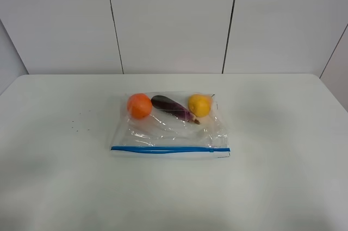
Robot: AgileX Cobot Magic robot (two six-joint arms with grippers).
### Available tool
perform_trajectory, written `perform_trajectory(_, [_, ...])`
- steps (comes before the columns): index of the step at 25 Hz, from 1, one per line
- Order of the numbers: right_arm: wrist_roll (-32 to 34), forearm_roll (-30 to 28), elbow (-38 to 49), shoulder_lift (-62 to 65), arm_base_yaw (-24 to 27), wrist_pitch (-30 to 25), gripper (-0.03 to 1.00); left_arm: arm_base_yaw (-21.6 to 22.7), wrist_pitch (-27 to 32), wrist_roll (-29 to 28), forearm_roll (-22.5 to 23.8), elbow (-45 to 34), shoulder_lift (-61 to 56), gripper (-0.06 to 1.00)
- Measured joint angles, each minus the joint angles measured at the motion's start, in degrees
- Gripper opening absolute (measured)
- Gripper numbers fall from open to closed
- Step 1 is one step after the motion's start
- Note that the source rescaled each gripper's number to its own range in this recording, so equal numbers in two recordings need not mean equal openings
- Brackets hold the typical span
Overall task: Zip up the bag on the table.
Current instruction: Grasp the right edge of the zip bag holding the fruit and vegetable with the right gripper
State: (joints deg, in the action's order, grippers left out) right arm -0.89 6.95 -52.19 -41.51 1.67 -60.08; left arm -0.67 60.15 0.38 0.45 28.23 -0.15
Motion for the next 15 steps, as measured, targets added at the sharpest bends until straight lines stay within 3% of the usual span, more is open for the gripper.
perform_trajectory(5, [-3.2,5.0,-6.1,-17.7,0.0,-0.3,1.0,0.0,0.0,0.0,0.0,0.0,0.0,1.0])
perform_trajectory(15, [-19.0,21.2,-6.8,-46.2,0.0,8.6,1.0,0.0,0.0,0.0,0.0,0.0,0.0,1.0])
